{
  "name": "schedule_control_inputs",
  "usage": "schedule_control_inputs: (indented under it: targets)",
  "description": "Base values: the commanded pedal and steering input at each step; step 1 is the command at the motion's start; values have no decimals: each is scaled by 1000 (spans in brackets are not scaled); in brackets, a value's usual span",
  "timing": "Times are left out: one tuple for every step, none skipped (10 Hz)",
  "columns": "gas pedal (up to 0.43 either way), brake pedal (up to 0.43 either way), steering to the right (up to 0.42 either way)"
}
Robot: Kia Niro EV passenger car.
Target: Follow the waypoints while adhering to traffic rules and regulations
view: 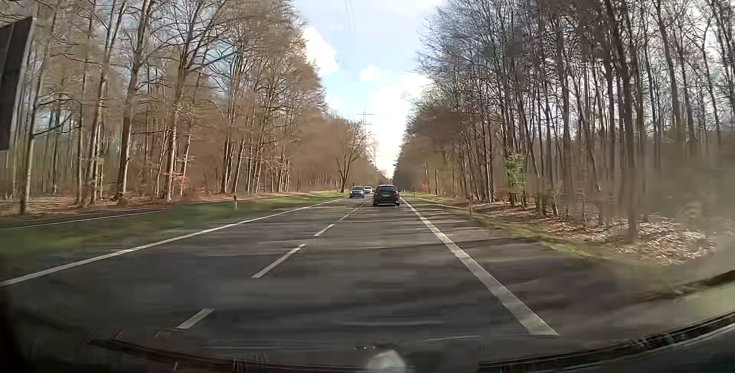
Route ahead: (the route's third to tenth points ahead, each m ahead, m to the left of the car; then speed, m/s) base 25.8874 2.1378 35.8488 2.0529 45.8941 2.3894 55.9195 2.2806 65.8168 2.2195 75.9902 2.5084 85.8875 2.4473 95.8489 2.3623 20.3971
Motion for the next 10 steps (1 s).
schedule_control_inputs:
  targets:
    - [157, 0, -1]
    - [157, 0, -1]
    - [157, 0, -1]
    - [157, 0, -1]
    - [157, 0, -2]
    - [157, 0, -1]
    - [157, 0, -1]
    - [157, 0, -1]
    - [157, 0, -1]
    - [157, 0, -1]
